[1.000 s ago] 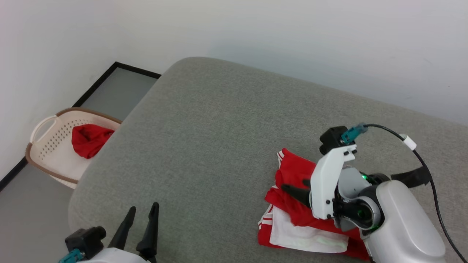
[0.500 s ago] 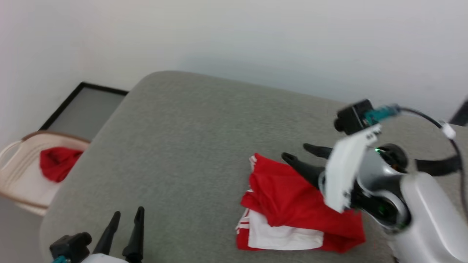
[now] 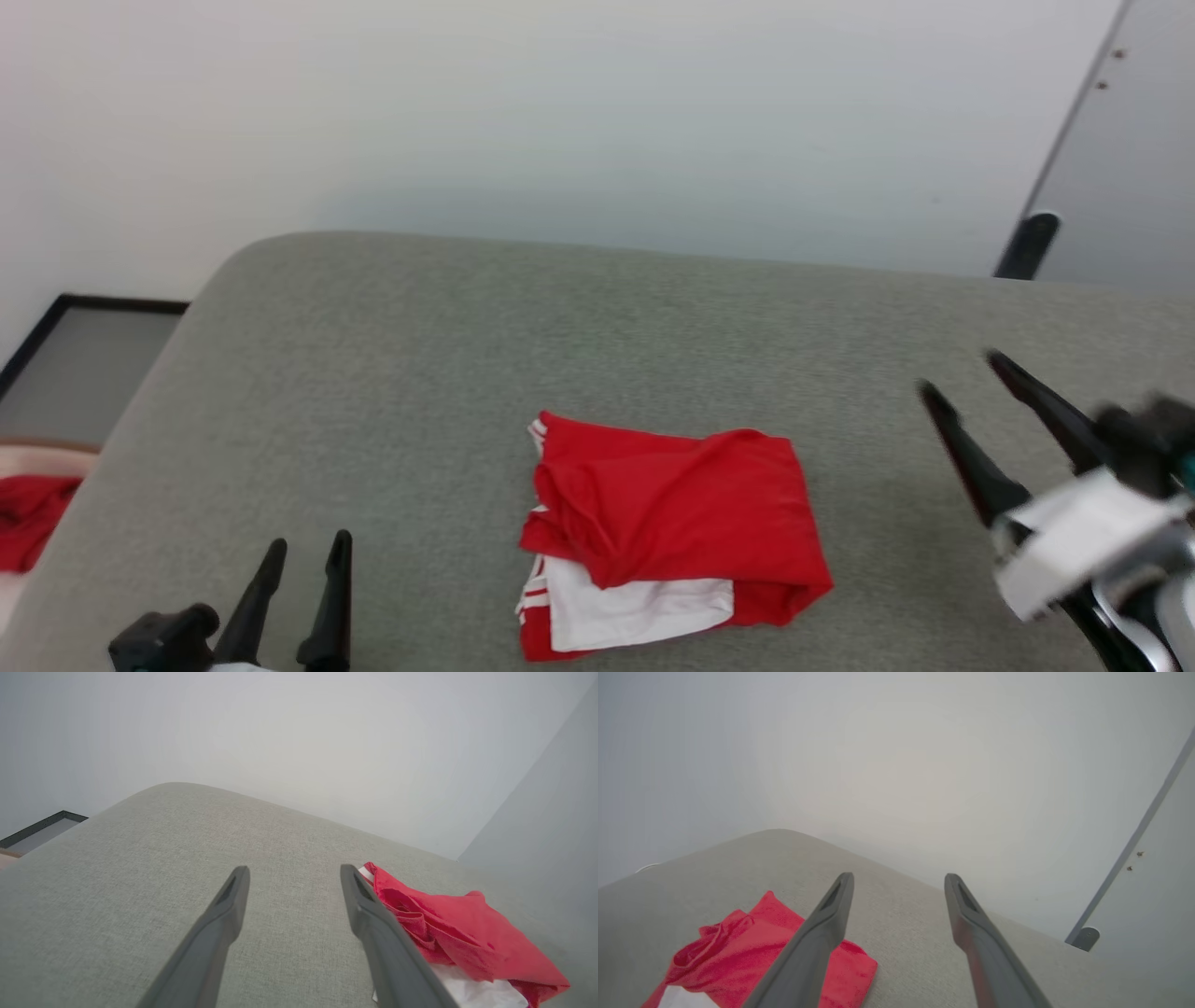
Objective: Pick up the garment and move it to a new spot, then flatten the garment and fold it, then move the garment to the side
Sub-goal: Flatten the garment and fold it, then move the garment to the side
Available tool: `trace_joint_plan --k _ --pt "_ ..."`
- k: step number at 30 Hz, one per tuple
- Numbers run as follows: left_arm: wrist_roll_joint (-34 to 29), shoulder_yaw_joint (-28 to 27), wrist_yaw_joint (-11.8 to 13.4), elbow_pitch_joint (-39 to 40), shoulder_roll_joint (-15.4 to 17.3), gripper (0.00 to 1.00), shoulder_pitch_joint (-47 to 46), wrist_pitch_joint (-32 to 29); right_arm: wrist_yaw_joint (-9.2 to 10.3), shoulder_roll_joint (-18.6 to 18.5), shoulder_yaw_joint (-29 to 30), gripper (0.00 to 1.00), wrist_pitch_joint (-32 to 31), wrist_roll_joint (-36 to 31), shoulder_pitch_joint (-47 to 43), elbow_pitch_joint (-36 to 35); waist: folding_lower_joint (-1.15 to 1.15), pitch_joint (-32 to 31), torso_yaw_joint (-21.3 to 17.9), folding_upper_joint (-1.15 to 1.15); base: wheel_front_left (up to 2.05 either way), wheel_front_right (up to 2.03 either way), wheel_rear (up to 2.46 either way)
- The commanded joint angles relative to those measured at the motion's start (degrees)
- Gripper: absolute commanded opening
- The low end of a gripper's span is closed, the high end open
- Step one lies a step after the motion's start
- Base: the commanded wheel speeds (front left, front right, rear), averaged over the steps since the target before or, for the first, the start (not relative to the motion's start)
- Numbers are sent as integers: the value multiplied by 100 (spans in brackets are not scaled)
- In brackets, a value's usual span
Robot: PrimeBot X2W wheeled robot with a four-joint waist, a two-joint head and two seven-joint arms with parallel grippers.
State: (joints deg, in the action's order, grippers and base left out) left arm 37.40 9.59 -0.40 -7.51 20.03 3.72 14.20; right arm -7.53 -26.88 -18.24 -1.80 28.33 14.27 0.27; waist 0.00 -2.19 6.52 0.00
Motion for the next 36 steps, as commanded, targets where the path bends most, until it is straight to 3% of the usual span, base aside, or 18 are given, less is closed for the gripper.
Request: trace_joint_plan --k 1,4,9,20,36 --pt "-78 7 17 0 9 100 72 33 9 -10 138 100 274 -74 -225 113 0 -57 -213 0 0 0 0" --pt "-184 11 -1 -43 -6 100 126 58 9 111 516 100 878 -166 -824 452 0 -78 -284 0 0 0 0" --pt "-303 -51 -25 -79 -23 100 186 88 9 254 825 100 1310 -299 -1299 755 0 -57 -348 0 0 0 0" --pt "-540 -142 -76 -78 -92 100 164 94 9 340 869 100 1483 -426 -1312 910 0 -28 -354 0 0 0 0" --pt "-753 -610 265 -98 -1 100 105 87 9 466 344 100 1305 -425 -1055 889 0 -141 566 0 0 0 0"
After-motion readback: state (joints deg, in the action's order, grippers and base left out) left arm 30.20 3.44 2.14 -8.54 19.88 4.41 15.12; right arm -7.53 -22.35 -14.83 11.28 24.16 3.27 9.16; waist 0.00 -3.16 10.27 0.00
